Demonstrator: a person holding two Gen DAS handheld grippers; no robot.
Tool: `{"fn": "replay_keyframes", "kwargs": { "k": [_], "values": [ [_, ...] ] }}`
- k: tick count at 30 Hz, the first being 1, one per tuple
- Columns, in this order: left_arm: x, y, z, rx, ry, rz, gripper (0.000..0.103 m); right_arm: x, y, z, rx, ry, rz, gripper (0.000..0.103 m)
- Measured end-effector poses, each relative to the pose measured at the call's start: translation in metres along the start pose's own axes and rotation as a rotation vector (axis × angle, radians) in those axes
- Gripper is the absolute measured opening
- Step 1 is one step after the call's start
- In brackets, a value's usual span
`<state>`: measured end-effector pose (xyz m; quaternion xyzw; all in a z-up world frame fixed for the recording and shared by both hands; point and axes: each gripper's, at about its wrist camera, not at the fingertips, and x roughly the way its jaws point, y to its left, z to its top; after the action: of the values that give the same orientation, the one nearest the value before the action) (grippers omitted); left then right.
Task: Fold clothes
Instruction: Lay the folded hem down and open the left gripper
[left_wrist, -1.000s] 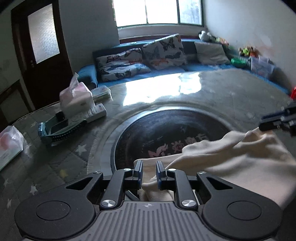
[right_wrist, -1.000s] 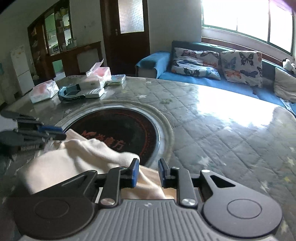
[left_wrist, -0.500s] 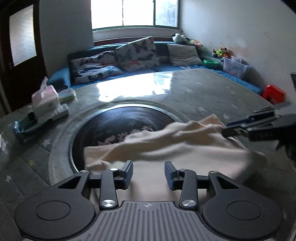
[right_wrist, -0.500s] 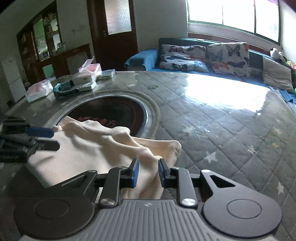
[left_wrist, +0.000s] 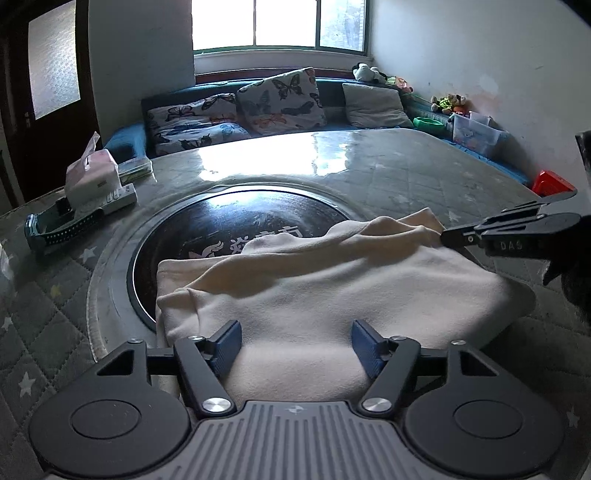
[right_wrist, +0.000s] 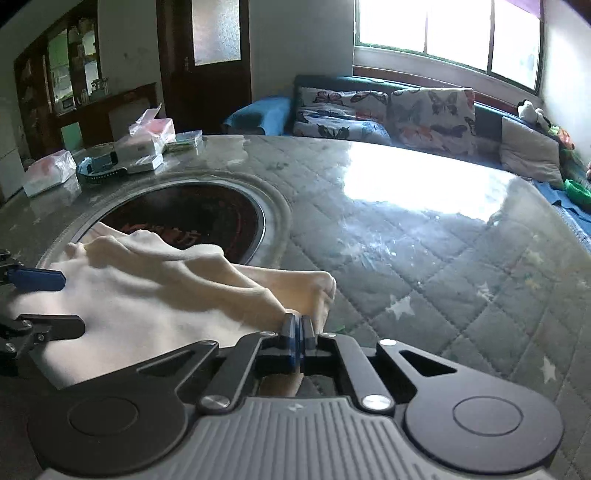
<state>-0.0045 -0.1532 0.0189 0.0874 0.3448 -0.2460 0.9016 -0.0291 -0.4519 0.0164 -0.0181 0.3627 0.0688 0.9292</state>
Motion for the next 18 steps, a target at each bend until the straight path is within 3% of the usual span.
{"fn": "replay_keyframes", "kwargs": {
  "k": [5, 10, 18],
  "values": [
    [0.002, -0.002, -0.001, 0.005, -0.007, 0.01, 0.073, -0.015, 0.006, 0.016, -0.028, -0.05, 0.068, 0.005],
    [0.003, -0.003, -0.003, 0.009, -0.014, 0.015, 0.075, -0.003, 0.028, 0.026, -0.065, -0.024, 0.182, 0.005],
    [0.003, -0.001, -0.004, 0.007, -0.019, 0.006, 0.078, 0.036, 0.038, 0.029, -0.066, 0.032, 0.135, 0.004]
  ]
}}
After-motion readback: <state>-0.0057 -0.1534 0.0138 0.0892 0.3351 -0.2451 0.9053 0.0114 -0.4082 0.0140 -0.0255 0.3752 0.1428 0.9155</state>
